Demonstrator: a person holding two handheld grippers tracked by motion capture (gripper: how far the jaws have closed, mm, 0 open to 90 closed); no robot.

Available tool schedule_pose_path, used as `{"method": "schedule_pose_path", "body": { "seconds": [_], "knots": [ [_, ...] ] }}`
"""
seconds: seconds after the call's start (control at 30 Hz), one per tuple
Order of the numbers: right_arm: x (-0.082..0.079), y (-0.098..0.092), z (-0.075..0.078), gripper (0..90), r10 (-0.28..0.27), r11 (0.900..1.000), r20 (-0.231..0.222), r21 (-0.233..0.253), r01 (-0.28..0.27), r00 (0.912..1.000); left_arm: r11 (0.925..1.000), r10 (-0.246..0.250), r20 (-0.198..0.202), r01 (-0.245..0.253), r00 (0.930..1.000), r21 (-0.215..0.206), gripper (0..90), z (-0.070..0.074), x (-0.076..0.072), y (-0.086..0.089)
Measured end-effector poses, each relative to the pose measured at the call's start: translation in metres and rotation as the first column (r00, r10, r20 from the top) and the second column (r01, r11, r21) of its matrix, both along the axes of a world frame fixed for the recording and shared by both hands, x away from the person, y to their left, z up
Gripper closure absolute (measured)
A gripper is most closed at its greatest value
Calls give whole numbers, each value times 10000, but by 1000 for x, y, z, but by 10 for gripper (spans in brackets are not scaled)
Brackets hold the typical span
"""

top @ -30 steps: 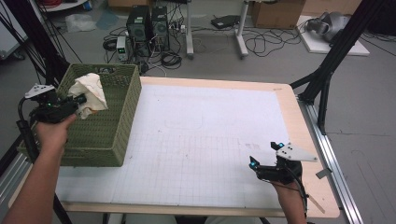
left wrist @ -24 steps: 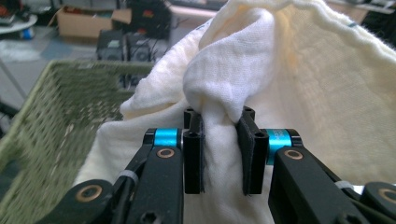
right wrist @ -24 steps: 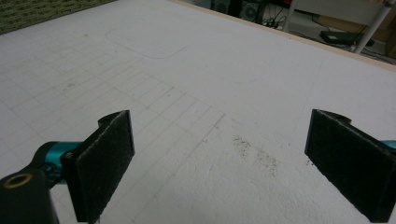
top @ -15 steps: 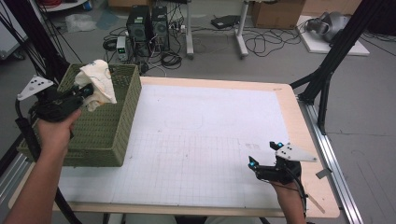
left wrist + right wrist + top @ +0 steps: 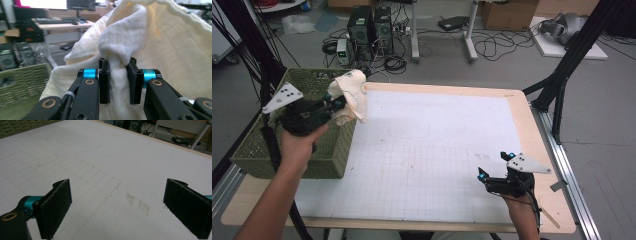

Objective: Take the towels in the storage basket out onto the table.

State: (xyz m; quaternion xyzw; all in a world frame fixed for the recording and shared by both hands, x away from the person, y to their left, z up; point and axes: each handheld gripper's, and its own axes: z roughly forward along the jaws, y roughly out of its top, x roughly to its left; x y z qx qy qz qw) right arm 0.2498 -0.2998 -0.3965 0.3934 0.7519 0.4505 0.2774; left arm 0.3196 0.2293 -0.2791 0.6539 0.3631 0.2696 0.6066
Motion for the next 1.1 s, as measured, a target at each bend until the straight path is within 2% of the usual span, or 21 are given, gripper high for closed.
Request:
{"method": "schedule_pose_path", "body": {
  "seconds": [0.03, 0.1, 0.23, 0.43, 0.53, 0.8, 1.03, 1.1],
  "knots": [
    [0, 0, 0, 73, 0, 10000, -23, 12, 0, 10000, 9991, -384, -3, 384, 9993, 179, 753, -2, -1, -12],
    [0, 1, 0, 73, 21, 10000, -11, -14, -21, 10000, 9967, -697, -35, 697, 9976, 420, 753, -6, -1, -26],
    [0, 2, -1, 73, 22, 10000, -64, -68, -22, 10000, 9906, -1258, -257, 1270, 9917, 508, 752, -18, 3, -54],
    [1, 1, -3, 73, 35, 9999, -100, -117, -36, 9999, 9745, -1965, -606, 2017, 9786, 979, 746, -40, 8, -92],
    [1, 1, -3, 73, 17, 9999, -135, -117, -18, 9999, 9666, -2219, -831, 2304, 9715, 1124, 744, -56, 9, -109],
    [1, 2, -4, 73, 2, 9998, -172, -189, -5, 9999, 9539, -2408, -1766, 2664, 9544, 1386, 742, -97, 18, -142],
    [2, 1, -5, 73, 25, 9998, -158, -207, -29, 9999, 9467, -2387, -2264, 2783, 9443, 1625, 733, -114, 24, -158],
    [2, 1, -5, 73, 38, 9997, -147, -224, -41, 9999, 9414, -2463, -2408, 2908, 9388, 1708, 730, -118, 24, -163]
  ]
}}
